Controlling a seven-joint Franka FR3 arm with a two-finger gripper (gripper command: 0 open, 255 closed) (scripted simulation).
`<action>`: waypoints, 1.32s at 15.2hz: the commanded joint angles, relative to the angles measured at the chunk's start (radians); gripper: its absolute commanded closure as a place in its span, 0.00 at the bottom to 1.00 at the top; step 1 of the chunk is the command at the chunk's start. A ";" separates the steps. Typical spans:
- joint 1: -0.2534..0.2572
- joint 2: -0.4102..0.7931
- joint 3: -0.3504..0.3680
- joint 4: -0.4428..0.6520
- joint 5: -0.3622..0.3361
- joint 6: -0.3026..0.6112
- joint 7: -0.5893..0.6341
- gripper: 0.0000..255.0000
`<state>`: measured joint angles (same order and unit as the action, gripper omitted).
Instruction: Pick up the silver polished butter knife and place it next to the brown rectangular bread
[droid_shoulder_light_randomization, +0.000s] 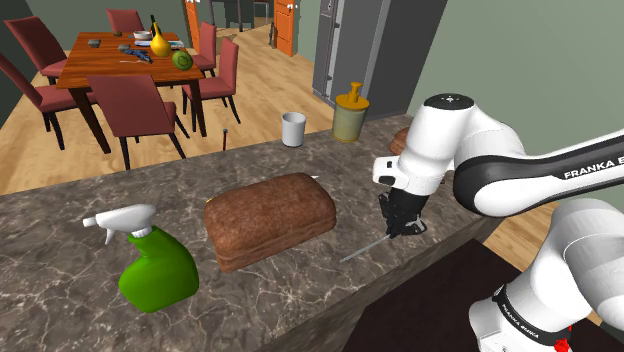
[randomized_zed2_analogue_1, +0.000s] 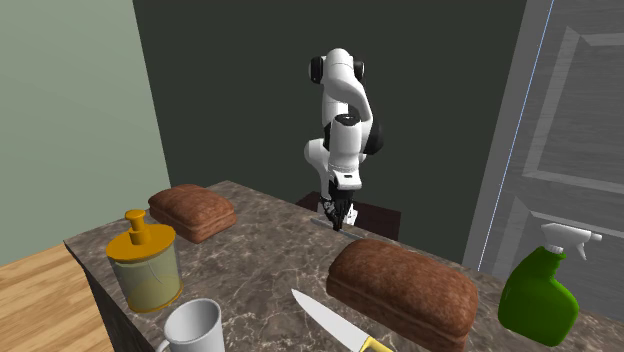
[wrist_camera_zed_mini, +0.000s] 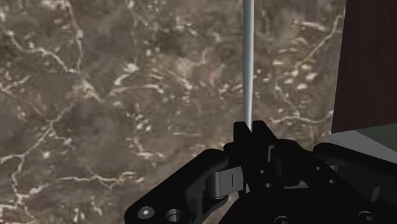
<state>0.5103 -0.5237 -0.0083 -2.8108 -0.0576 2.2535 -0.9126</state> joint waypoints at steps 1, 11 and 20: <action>0.000 0.000 0.000 0.000 0.000 0.000 0.000 1.00; 0.003 -0.081 0.000 0.074 0.006 -0.155 -0.007 1.00; 0.004 -0.132 0.001 0.165 0.010 -0.297 -0.012 1.00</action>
<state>0.5150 -0.6531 -0.0060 -2.6556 -0.0477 1.9696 -0.9234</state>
